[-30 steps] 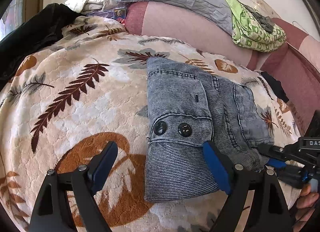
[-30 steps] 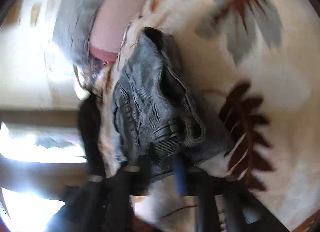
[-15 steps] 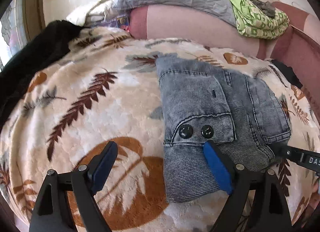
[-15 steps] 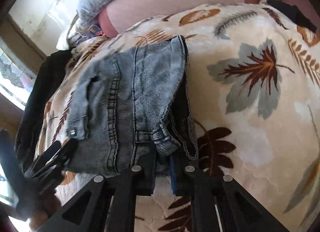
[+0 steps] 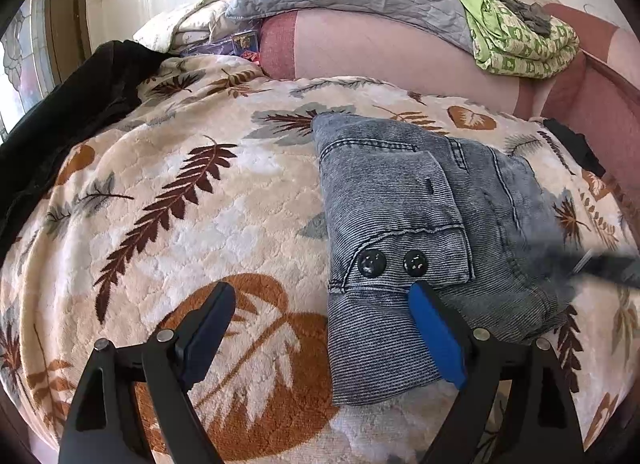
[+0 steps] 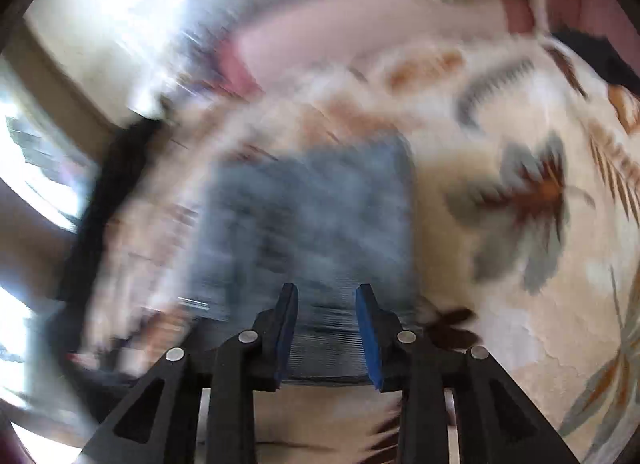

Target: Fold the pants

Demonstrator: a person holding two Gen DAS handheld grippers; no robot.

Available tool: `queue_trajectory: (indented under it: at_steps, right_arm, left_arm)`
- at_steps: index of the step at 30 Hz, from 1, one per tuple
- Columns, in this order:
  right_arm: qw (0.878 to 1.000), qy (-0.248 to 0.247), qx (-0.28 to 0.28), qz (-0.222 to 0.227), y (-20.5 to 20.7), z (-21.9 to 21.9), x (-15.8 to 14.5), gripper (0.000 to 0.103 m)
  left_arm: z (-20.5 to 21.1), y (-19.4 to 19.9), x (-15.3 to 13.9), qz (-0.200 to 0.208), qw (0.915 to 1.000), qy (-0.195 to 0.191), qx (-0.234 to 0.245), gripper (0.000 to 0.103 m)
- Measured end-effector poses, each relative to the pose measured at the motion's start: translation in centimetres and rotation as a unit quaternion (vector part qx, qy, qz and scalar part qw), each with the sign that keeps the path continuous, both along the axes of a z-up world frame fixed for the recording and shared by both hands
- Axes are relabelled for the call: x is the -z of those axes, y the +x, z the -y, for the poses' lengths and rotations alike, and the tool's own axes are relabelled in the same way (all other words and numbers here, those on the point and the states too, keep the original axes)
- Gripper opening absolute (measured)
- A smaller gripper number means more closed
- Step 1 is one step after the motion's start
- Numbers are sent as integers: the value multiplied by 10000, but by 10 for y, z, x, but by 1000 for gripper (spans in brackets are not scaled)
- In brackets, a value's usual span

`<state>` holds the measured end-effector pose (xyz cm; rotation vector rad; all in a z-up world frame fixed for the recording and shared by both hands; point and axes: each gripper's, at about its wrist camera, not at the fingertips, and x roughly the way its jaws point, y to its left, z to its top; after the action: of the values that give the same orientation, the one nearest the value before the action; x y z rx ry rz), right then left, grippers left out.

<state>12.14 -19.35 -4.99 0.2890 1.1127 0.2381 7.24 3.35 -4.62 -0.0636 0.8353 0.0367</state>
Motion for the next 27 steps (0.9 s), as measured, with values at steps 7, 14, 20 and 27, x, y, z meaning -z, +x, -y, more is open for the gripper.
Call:
queue_trajectory:
  at_steps: [7, 14, 20, 27]
  right_arm:
    - [9957, 8, -246, 888, -14, -15, -51, 34]
    - [9996, 68, 92, 264, 18, 3, -29, 55]
    - [9957, 90, -230, 892, 83, -22, -47, 70]
    - [9962, -405, -192, 742, 60, -15, -40, 70]
  left_arm:
    - [1, 1, 0, 0, 10000, 14, -35, 90]
    - [-1, -1, -2, 16, 10000, -49, -53, 90]
    - [-2, 0, -1, 45, 9999, -100, -51, 89]
    - [-4, -7, -9, 263, 9994, -235, -68, 89]
